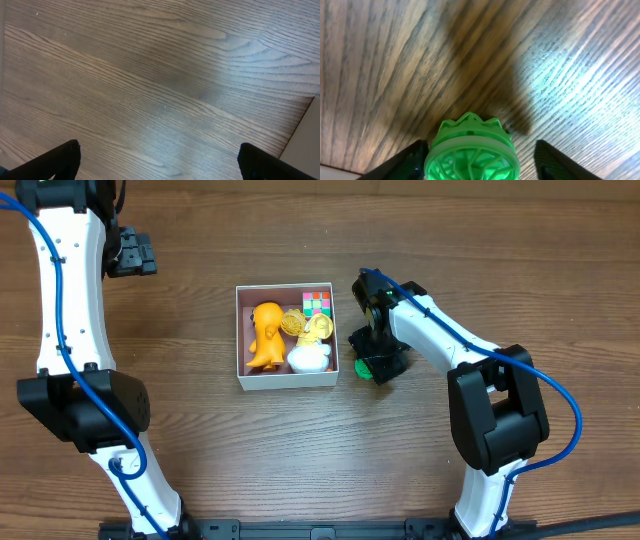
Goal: Pack container
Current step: 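Lift the green coin with the right gripper and move it upward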
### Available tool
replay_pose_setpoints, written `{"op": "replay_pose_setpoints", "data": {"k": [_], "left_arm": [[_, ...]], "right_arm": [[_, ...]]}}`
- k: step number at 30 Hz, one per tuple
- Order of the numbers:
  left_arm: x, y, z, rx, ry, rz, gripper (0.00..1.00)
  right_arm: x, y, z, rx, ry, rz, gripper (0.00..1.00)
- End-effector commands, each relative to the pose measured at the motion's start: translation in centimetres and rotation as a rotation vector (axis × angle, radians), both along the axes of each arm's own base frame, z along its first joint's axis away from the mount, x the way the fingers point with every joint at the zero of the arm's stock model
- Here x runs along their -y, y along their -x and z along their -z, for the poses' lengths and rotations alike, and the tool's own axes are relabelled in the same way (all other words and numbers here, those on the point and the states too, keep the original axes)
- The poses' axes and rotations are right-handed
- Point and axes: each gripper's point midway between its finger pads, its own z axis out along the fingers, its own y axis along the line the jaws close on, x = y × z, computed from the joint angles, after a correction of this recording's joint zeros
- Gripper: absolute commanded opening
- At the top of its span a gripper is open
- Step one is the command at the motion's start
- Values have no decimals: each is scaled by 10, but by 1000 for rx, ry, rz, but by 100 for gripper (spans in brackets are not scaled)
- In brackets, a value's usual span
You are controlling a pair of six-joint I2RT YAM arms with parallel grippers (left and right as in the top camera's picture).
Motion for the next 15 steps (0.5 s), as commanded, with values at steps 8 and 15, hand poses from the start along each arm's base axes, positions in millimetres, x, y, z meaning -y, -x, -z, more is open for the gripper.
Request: {"op": "replay_pose_setpoints", "data": {"k": [8,15], "left_arm": [[0,-3,0,-1,1,19,100],[0,-3,0,-1,1,19,100]], "right_arm": [[2,0,6,-7,21,1,55],[-4,-4,6,5,-12,1,49]]}}
